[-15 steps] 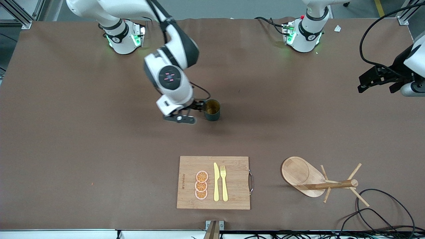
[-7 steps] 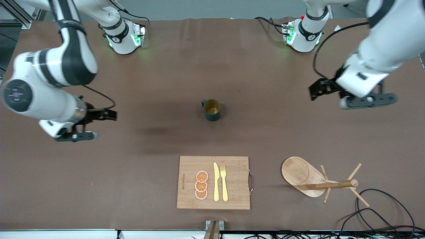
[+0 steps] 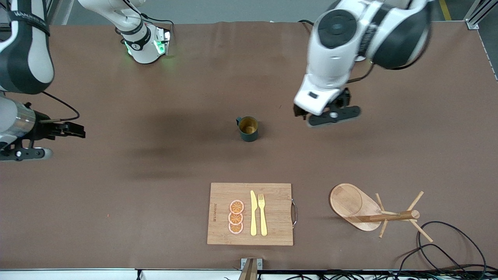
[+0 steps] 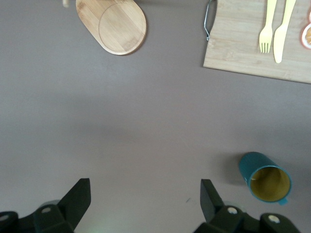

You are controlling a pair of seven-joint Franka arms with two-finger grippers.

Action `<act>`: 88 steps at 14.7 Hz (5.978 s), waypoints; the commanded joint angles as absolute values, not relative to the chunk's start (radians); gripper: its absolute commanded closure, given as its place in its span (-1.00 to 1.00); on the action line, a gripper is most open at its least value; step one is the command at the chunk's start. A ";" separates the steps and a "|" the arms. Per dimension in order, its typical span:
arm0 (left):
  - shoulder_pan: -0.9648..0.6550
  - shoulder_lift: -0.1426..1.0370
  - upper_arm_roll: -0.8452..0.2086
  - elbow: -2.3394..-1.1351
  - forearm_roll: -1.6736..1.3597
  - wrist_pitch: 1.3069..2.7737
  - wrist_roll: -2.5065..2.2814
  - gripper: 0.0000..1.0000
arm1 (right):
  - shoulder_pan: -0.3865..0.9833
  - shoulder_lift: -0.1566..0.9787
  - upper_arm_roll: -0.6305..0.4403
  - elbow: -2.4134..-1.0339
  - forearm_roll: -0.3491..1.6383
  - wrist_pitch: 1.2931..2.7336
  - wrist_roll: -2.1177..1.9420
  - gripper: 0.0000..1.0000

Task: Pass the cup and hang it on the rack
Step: 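Set the mug down, open the right gripper and withdraw it, then move the left gripper over the mug and grasp its handle, then lift the teal mug with the left gripper toward the wooden rack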

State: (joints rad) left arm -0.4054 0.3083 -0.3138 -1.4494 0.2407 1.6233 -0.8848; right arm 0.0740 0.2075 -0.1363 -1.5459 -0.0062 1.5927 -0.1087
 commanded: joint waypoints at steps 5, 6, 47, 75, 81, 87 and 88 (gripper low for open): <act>-0.627 0.411 -0.308 -1.434 0.373 1.661 -1.227 -0.99 | -0.017 0.198 -0.113 -1.486 -0.018 1.491 -0.184 -1.00; -0.656 0.426 -0.308 -1.434 0.379 1.661 -1.280 -0.99 | -0.024 0.201 -0.114 -1.482 -0.018 1.493 -0.198 -1.00; -1.084 0.977 -0.146 -1.250 0.862 1.838 -2.197 -0.99 | 0.005 -0.112 -0.112 -1.652 0.029 1.483 -0.072 -1.00; -1.226 1.005 -0.011 -1.252 0.854 1.784 -2.411 -0.37 | 0.006 -0.114 -0.106 -1.595 0.000 1.447 -0.075 -1.00; -1.230 0.996 -0.021 -1.250 0.851 1.786 -2.411 0.08 | 0.009 -0.114 -0.106 -1.586 -0.003 1.445 -0.074 -1.00; -1.230 0.991 -0.021 -1.250 0.853 1.786 -2.410 0.72 | 0.008 -0.114 -0.107 -1.586 -0.005 1.436 -0.075 -1.00; -1.230 0.988 -0.021 -1.250 0.853 1.786 -2.407 0.77 | 0.008 -0.114 -0.106 -1.586 -0.005 1.436 -0.075 -1.00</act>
State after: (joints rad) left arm -1.2255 1.0088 -0.0214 -1.2450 0.8430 1.8026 -2.4081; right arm 0.0074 -0.0999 -0.1102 -1.5828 0.0094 1.4441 -0.0778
